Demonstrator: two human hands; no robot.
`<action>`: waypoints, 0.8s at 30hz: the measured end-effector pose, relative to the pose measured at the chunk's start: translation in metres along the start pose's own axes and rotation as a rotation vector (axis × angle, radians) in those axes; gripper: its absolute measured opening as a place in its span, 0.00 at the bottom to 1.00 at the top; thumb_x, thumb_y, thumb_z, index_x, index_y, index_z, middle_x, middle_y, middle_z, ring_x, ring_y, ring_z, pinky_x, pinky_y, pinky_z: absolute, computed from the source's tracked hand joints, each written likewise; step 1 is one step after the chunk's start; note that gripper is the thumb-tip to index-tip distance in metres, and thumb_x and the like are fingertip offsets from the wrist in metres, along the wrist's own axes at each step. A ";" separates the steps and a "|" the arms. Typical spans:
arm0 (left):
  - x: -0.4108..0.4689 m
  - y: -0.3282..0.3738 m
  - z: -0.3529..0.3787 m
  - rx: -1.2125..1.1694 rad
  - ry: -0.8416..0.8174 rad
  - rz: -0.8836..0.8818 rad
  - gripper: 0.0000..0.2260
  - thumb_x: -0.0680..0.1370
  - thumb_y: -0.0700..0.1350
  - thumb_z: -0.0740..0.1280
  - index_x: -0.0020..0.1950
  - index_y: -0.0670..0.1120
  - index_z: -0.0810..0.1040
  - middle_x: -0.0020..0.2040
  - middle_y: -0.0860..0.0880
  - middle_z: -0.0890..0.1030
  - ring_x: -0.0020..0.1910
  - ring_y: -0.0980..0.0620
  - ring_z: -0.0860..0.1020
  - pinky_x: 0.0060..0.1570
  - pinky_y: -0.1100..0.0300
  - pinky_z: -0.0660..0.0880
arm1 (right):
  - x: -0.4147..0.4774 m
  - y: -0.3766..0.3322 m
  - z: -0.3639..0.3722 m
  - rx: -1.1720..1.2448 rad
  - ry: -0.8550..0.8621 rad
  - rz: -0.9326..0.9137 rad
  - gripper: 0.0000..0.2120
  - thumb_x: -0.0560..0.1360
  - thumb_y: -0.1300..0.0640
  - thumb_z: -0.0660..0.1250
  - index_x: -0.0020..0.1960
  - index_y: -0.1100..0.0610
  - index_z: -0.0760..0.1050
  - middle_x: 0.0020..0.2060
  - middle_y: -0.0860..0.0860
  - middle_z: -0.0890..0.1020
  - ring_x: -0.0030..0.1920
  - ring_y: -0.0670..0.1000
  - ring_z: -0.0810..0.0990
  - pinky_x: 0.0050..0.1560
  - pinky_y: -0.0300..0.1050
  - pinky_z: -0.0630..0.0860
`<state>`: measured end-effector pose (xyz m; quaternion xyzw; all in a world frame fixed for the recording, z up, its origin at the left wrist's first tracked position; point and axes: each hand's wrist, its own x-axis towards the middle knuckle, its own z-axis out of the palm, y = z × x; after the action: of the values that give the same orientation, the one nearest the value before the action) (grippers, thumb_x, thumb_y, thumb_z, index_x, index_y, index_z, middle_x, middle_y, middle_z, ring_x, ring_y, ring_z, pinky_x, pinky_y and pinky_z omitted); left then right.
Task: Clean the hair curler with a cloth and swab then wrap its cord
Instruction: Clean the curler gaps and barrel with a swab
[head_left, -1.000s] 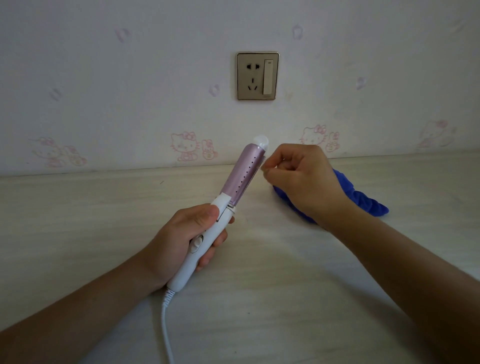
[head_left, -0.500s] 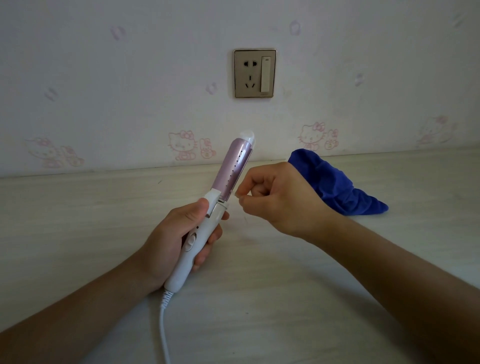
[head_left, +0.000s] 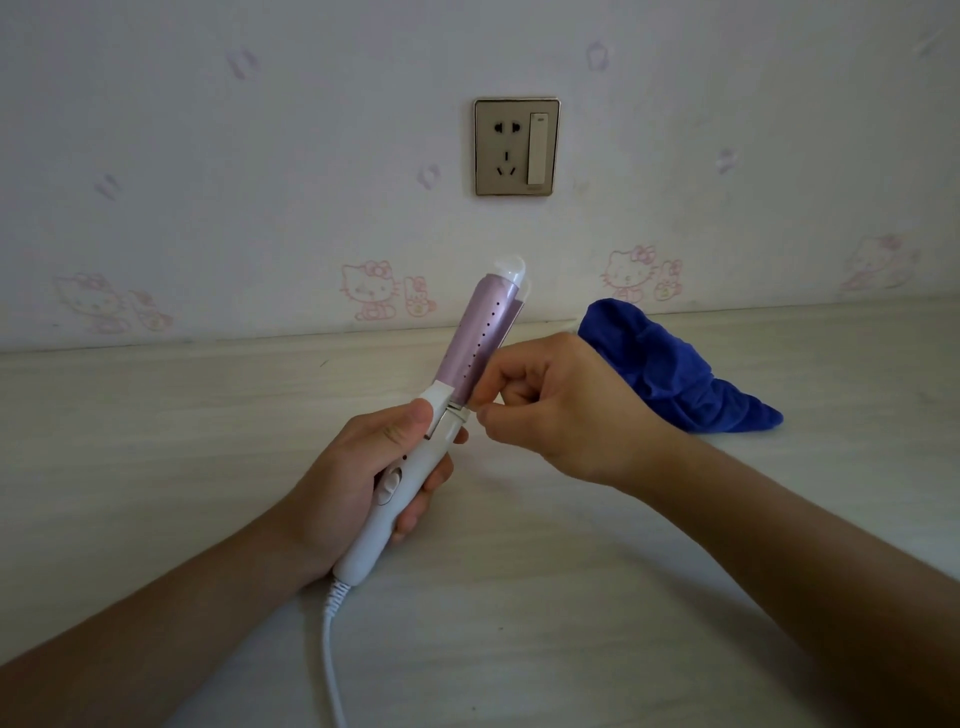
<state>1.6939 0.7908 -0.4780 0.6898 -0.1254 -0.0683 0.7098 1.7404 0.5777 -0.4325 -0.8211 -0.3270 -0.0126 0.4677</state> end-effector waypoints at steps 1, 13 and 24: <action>0.001 0.000 0.000 -0.002 0.002 -0.004 0.28 0.76 0.64 0.62 0.55 0.40 0.82 0.36 0.43 0.76 0.22 0.51 0.70 0.24 0.62 0.68 | 0.000 0.000 0.000 -0.008 0.021 0.002 0.04 0.76 0.65 0.72 0.43 0.59 0.83 0.21 0.44 0.69 0.23 0.44 0.66 0.31 0.45 0.72; 0.003 -0.003 0.008 -0.015 0.008 -0.075 0.26 0.76 0.63 0.63 0.52 0.41 0.82 0.35 0.44 0.77 0.22 0.51 0.70 0.24 0.62 0.67 | -0.004 0.009 -0.001 -0.032 0.090 0.025 0.08 0.76 0.64 0.72 0.42 0.53 0.84 0.25 0.55 0.74 0.25 0.46 0.69 0.31 0.48 0.77; 0.000 0.004 0.005 -0.022 0.068 -0.090 0.26 0.76 0.59 0.61 0.54 0.36 0.80 0.35 0.44 0.77 0.21 0.51 0.69 0.23 0.63 0.66 | 0.010 0.013 -0.015 0.055 0.234 0.086 0.10 0.76 0.65 0.72 0.40 0.54 0.82 0.22 0.46 0.71 0.23 0.44 0.65 0.27 0.40 0.68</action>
<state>1.6917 0.7862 -0.4736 0.6889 -0.0694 -0.0781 0.7173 1.7597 0.5674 -0.4306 -0.8141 -0.2349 -0.0792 0.5252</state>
